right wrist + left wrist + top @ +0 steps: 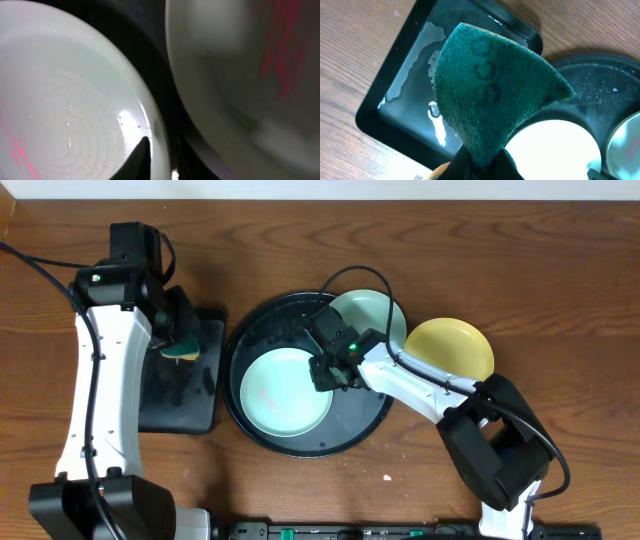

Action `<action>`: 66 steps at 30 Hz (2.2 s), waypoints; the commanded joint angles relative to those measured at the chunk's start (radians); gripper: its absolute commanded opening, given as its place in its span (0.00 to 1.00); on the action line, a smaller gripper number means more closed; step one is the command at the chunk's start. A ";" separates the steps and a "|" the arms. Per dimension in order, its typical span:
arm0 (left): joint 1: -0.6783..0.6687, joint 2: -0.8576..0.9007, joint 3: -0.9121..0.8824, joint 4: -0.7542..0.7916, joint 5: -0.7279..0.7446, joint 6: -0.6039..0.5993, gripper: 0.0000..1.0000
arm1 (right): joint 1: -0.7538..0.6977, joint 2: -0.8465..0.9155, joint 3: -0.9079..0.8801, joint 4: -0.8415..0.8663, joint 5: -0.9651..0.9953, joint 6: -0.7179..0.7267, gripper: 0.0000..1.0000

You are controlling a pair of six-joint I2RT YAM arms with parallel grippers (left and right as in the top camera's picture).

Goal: Clean dirty plates on tray and stack at the side
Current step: 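Scrub the green plate with the sponge in the left gripper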

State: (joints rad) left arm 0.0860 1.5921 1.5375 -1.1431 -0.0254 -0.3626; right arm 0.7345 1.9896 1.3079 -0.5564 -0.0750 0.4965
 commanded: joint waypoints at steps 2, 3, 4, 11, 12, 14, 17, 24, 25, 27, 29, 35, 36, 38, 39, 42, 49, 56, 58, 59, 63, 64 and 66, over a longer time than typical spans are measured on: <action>-0.001 -0.010 -0.014 0.011 0.000 -0.002 0.07 | -0.021 0.025 0.015 0.006 -0.029 0.024 0.01; -0.003 -0.010 -0.020 0.012 0.000 -0.002 0.07 | -0.026 0.026 0.015 0.006 -0.036 0.025 0.01; -0.006 -0.010 -0.027 0.015 0.000 -0.002 0.07 | -0.029 0.029 0.015 0.006 -0.040 0.027 0.01; -0.079 -0.010 -0.098 0.050 0.000 -0.019 0.07 | -0.046 0.047 0.016 0.011 -0.076 0.032 0.01; -0.093 -0.010 -0.109 0.057 0.000 -0.028 0.07 | -0.047 0.047 0.016 0.011 -0.076 0.041 0.01; -0.129 -0.010 -0.138 0.073 0.000 -0.063 0.07 | -0.048 0.047 0.016 0.010 -0.071 0.053 0.01; -0.185 -0.010 -0.202 0.100 -0.001 -0.106 0.07 | -0.048 0.047 0.016 0.010 -0.063 0.073 0.01; -0.298 -0.010 -0.427 0.277 -0.001 -0.227 0.07 | -0.051 0.047 0.016 0.009 -0.061 0.075 0.01; -0.312 -0.010 -0.457 0.312 -0.001 -0.227 0.07 | -0.052 0.047 0.016 0.008 -0.061 0.075 0.01; -0.338 -0.010 -0.509 0.380 -0.001 -0.227 0.07 | -0.055 0.047 0.016 0.007 -0.064 0.075 0.01; -0.367 -0.010 -0.573 0.468 -0.001 -0.225 0.07 | -0.054 0.047 0.016 0.008 -0.065 0.075 0.01; -0.411 -0.009 -0.707 0.613 -0.001 -0.215 0.07 | -0.054 0.047 0.016 0.011 -0.065 0.075 0.01; -0.411 -0.009 -0.718 0.614 -0.001 -0.210 0.07 | -0.054 0.047 0.016 0.011 -0.065 0.075 0.01; -0.411 -0.009 -0.727 0.605 0.004 -0.179 0.07 | -0.054 0.047 0.016 0.008 -0.067 0.075 0.01; -0.411 -0.009 -0.728 0.600 0.045 -0.127 0.07 | -0.055 0.047 0.016 0.008 -0.069 0.074 0.01; -0.411 -0.009 -0.728 0.600 0.248 0.047 0.07 | -0.054 0.047 0.016 0.010 -0.069 0.075 0.01; -0.411 -0.009 -0.727 0.615 0.474 0.235 0.07 | -0.055 0.047 0.016 0.010 -0.072 0.071 0.01; -0.410 -0.009 -0.727 0.658 -0.085 -0.042 0.08 | -0.055 0.047 0.016 0.010 -0.072 0.071 0.01; -0.410 -0.009 -0.727 0.658 -0.286 -0.201 0.07 | -0.054 0.047 0.016 0.010 -0.072 0.071 0.01; -0.410 -0.009 -0.727 0.659 -0.346 -0.259 0.07 | -0.054 0.047 0.016 0.010 -0.073 0.071 0.01; -0.410 -0.009 -0.727 0.656 -0.356 -0.316 0.08 | -0.055 0.047 0.016 0.010 -0.072 0.071 0.01; -0.410 -0.009 -0.728 0.648 -0.317 -0.311 0.07 | -0.055 0.047 0.016 0.010 -0.072 0.071 0.01; -0.410 -0.009 -0.728 0.630 -0.201 -0.252 0.07 | -0.054 0.047 0.016 0.010 -0.072 0.071 0.01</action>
State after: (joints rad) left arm -0.3359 1.5803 0.8211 -0.4850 -0.1993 -0.5995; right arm 0.6910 2.0068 1.3136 -0.5449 -0.1814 0.5606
